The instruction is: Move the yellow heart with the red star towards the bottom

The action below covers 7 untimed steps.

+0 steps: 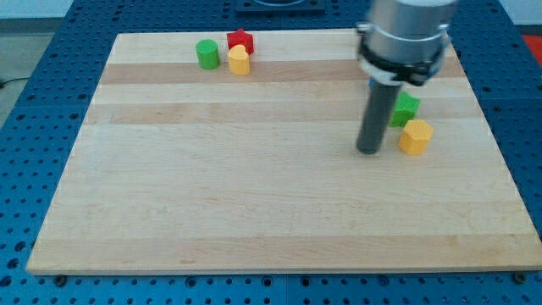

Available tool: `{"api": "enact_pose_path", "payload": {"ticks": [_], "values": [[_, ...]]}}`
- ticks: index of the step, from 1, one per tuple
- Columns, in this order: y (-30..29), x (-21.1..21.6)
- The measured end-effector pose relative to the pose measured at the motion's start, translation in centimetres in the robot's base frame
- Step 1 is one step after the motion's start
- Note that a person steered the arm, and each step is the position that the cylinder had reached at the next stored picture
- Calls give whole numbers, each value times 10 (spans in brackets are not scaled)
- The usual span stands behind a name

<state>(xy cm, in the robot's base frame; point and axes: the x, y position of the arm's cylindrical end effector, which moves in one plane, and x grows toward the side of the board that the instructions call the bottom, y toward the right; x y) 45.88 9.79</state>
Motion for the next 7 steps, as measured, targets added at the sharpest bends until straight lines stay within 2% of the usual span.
{"api": "enact_pose_path", "payload": {"ticks": [1,3,5,6,7], "values": [[-28,-12],[-47,-119],[-84,-203],[-112,-245],[-181,-258]]}}
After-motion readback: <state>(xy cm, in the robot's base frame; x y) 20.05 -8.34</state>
